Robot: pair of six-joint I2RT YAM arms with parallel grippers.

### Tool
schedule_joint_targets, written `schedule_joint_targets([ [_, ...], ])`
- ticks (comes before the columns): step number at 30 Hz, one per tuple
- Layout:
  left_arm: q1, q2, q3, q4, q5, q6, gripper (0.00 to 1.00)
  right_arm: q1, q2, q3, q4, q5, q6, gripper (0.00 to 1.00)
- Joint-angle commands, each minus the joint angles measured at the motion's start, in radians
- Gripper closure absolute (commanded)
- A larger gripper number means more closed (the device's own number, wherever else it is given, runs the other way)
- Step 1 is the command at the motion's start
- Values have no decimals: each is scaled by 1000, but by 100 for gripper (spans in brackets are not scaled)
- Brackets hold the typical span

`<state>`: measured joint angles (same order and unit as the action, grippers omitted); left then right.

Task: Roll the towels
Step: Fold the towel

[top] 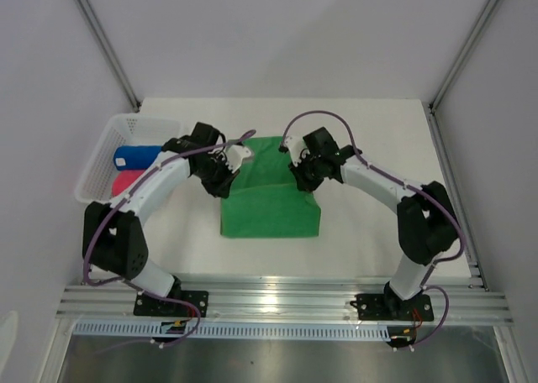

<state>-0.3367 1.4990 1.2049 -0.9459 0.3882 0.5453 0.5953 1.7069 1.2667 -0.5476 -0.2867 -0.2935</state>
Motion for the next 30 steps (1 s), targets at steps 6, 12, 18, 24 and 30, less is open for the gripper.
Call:
schedule_joint_targets([
  [6,31,277,312,116,-212,-102,99,-95,281,339,149,237,-88,100],
  [12,45,441,473,121,-328,-120,99,-130,425,520,146,212,-70,100],
  [18,68,510,545,122,-412,-137,99,-130,507,595,167,221,-62,100],
  [24,74,538,617,160,-453,-165,99,-130,553,668,190,230,-53,100],
  [30,77,595,706,159,-476,-177,99,-132,588,710,221,233,-30,100],
])
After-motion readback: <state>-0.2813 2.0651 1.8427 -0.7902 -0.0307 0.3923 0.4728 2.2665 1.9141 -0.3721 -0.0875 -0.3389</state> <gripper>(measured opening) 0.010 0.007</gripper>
